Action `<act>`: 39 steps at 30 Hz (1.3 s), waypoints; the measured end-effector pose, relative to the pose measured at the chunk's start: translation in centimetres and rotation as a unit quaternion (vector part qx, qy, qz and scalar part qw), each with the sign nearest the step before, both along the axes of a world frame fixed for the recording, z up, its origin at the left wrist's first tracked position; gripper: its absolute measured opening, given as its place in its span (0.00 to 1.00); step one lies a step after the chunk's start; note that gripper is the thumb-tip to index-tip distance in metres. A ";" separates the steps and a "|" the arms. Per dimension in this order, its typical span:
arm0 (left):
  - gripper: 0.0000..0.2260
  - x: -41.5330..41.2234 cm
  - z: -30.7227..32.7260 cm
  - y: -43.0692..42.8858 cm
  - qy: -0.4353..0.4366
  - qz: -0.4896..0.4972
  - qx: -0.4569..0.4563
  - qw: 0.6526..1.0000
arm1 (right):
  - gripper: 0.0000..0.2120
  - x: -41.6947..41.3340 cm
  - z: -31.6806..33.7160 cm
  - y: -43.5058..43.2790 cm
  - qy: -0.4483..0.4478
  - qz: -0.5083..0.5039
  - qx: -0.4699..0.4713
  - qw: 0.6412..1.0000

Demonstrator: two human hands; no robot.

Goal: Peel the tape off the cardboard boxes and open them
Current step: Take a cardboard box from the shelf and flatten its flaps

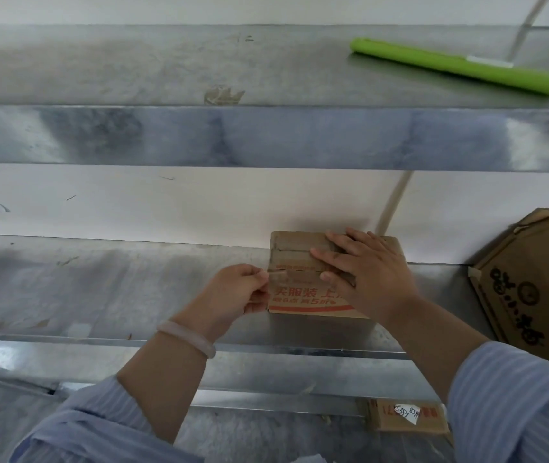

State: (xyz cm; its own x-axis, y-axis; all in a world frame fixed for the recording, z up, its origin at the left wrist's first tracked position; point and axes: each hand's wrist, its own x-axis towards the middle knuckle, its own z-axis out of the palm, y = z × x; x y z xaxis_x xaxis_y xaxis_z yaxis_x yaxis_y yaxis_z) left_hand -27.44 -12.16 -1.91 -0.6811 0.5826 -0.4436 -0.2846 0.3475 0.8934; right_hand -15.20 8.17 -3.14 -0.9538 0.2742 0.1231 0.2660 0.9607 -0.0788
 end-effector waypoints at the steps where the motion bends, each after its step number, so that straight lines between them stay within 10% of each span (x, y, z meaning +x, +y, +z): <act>1: 0.10 -0.1 0.1 -0.1 -0.016 0.011 0.019 1.000 | 0.26 0.0 0.0 0.0 0.000 0.000 0.001 1.000; 8: 0.09 0.6 -0.2 0.7 -0.040 0.090 0.111 0.989 | 0.26 0.0 -0.2 0.2 0.003 0.006 -0.017 1.000; 16: 0.15 -0.5 -0.7 0.9 0.191 0.082 0.012 0.978 | 0.26 0.0 -0.3 0.2 0.004 0.007 -0.017 1.000; 22: 0.03 -0.8 0.1 0.3 0.497 -0.040 -0.032 0.866 | 0.28 0.0 0.0 0.2 0.002 0.011 -0.021 1.000; 39: 0.08 -1.7 -0.7 2.2 0.304 0.131 -0.028 0.943 | 0.22 0.0 -0.8 -0.4 0.099 0.055 -0.027 0.993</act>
State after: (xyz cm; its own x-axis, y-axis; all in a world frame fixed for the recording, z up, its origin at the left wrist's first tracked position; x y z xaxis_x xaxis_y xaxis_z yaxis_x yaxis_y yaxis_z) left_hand -29.10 -10.00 -2.64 -0.9366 0.3469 0.0504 0.1919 0.3870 0.9019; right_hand -15.24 7.73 -3.91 -0.9368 0.1814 0.2991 0.1340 0.9759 -0.1723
